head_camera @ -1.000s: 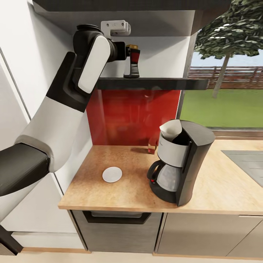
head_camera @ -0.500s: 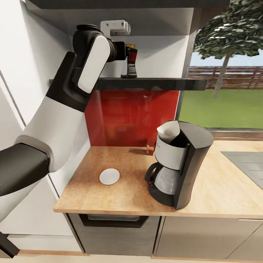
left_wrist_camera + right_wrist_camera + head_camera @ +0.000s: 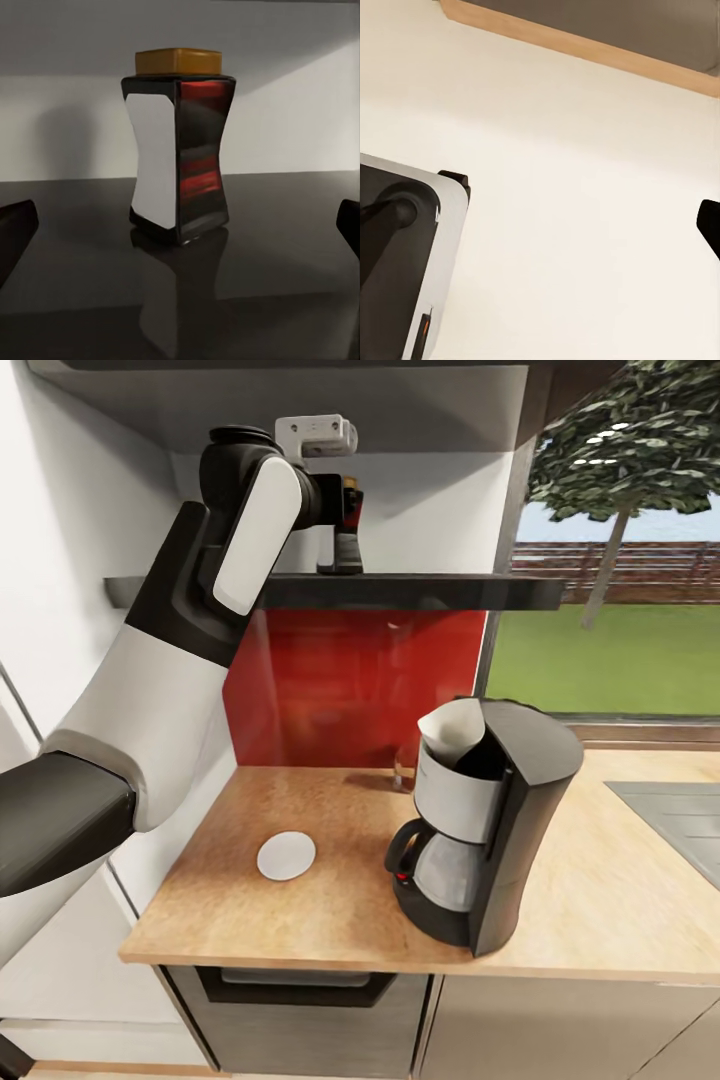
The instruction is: Set up a coffee station on the kitchen countertop: keep the coffee maker on the countertop, move the bottle of coffee from the kitchen shelf to the counter next to the coffee maker, place a paper coffee filter on top of the coffee maker, put the saucer next to the coffee maker with the coffee cup on the saucer, and place the electric kettle next to the coffee maker.
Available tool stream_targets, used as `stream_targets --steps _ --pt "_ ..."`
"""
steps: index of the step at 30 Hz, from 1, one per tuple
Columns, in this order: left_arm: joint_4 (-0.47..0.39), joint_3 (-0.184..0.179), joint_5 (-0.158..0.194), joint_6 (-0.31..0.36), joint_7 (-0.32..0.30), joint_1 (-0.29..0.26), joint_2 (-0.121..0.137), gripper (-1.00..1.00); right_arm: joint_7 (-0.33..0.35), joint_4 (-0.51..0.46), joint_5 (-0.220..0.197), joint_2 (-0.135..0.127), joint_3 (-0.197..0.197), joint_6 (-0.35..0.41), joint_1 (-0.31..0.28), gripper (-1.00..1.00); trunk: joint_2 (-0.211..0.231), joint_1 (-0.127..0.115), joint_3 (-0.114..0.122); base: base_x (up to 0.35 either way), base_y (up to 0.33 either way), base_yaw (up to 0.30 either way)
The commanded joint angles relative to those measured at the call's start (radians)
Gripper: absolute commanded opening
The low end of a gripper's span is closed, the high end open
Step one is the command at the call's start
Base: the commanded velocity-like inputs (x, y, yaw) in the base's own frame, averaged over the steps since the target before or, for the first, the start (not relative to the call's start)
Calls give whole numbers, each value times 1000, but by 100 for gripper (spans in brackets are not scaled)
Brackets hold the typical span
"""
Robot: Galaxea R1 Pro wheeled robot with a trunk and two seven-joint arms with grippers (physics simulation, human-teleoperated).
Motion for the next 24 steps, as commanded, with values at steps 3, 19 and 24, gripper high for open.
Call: stream_targets --steps 3,19,24 --pt "0 -1 10 1 10 -1 0 100 6 4 2 -1 -9 -5 -2 100 -2 1 -2 143 -14 0" --pt "-13 4 13 -11 -22 3 0 100 33 8 -6 10 -8 -17 25 100 -2 1 -2 50 -2 0" --pt "-13 4 13 -11 -22 3 0 100 33 8 -6 10 -8 -17 25 100 -2 1 -2 0 0 0"
